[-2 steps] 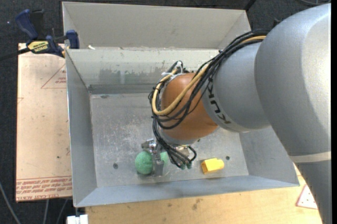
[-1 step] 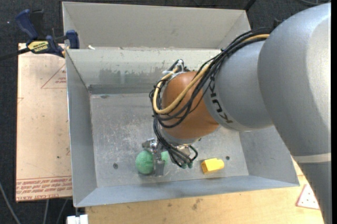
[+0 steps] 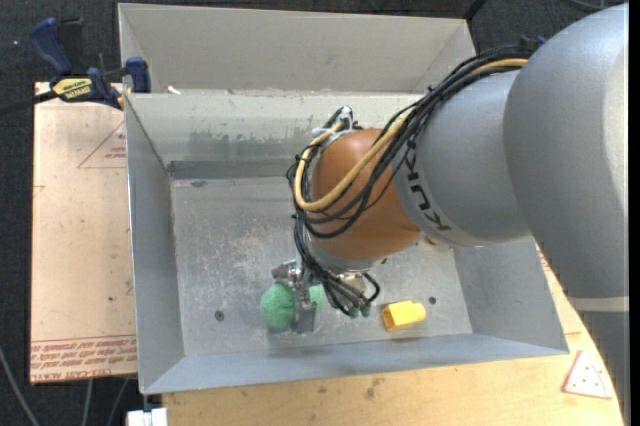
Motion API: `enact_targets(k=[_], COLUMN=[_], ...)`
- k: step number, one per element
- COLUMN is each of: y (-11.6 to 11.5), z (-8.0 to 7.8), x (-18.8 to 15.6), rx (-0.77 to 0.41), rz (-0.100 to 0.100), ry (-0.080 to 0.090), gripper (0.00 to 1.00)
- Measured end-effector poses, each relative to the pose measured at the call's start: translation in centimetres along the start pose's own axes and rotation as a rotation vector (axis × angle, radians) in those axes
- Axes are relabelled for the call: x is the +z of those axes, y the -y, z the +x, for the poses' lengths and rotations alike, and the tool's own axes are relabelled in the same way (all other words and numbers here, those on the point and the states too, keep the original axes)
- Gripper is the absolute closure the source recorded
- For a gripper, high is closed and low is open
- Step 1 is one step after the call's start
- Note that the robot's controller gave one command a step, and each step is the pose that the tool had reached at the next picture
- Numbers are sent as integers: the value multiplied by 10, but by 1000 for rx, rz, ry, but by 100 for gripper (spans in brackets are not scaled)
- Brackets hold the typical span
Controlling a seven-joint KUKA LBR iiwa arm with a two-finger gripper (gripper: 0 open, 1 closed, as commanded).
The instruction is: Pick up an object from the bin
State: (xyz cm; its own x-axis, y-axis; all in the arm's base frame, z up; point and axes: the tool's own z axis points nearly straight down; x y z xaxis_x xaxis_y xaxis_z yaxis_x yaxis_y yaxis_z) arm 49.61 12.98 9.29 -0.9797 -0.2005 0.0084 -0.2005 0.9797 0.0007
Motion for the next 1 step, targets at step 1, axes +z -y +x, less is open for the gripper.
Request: enact_targets(k=[1], y=[0], z=[0], x=[-24], rx=[1], rz=[0], ry=[1], gripper=[100])
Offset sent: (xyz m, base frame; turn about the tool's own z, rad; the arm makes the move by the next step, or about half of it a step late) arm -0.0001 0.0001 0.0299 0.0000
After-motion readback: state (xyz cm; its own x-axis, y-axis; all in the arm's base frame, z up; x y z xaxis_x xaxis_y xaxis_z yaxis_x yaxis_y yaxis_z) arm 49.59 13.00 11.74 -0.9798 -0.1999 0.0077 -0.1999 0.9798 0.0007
